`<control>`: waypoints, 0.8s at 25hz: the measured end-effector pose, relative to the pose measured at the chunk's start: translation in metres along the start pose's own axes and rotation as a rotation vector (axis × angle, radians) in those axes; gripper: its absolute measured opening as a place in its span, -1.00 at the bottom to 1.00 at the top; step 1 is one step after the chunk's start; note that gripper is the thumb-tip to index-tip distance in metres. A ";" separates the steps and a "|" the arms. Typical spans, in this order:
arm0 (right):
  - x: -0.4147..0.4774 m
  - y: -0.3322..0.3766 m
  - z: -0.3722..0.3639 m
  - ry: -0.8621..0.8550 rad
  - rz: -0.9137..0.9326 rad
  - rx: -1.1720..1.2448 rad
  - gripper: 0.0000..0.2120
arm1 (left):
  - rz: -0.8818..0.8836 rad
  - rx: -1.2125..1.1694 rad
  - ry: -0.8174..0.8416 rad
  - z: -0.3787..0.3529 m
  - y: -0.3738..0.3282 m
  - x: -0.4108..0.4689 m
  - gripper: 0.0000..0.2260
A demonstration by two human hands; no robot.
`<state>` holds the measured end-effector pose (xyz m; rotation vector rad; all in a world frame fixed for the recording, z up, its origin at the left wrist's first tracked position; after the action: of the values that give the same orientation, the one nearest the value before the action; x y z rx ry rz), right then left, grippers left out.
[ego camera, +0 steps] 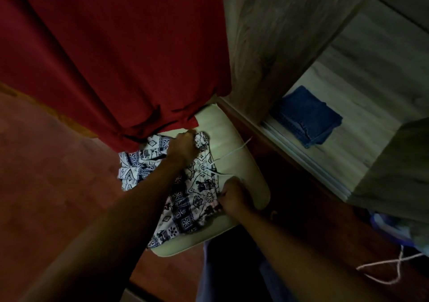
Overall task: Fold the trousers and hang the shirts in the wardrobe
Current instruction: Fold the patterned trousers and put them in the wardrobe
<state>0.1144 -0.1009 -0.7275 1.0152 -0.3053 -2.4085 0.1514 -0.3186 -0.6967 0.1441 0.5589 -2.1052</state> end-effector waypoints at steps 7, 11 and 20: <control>-0.014 0.027 0.049 0.041 0.021 0.491 -0.57 | -0.085 -0.182 -0.155 0.094 -0.026 -0.022 -0.74; -0.030 0.085 0.101 0.043 0.149 0.616 -0.26 | -0.335 -0.359 -0.168 0.218 -0.086 -0.060 -0.69; -0.124 0.274 0.409 -0.276 0.623 0.546 -0.78 | -0.620 -0.537 -0.472 0.574 -0.176 -0.159 -0.67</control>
<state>-0.0056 -0.2631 -0.2612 0.6454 -1.2305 -1.9048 0.1611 -0.3685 -0.0772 -0.9098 0.9290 -2.3601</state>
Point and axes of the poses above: each hand's wrist, its own x-axis towards the middle knuckle, its own z-axis out of the back of the hand, y = z × x, the point moved 9 cm from there along x, towards the middle knuckle, and after that the axes turned 11 degrees about -y, right-handed, at the moved point
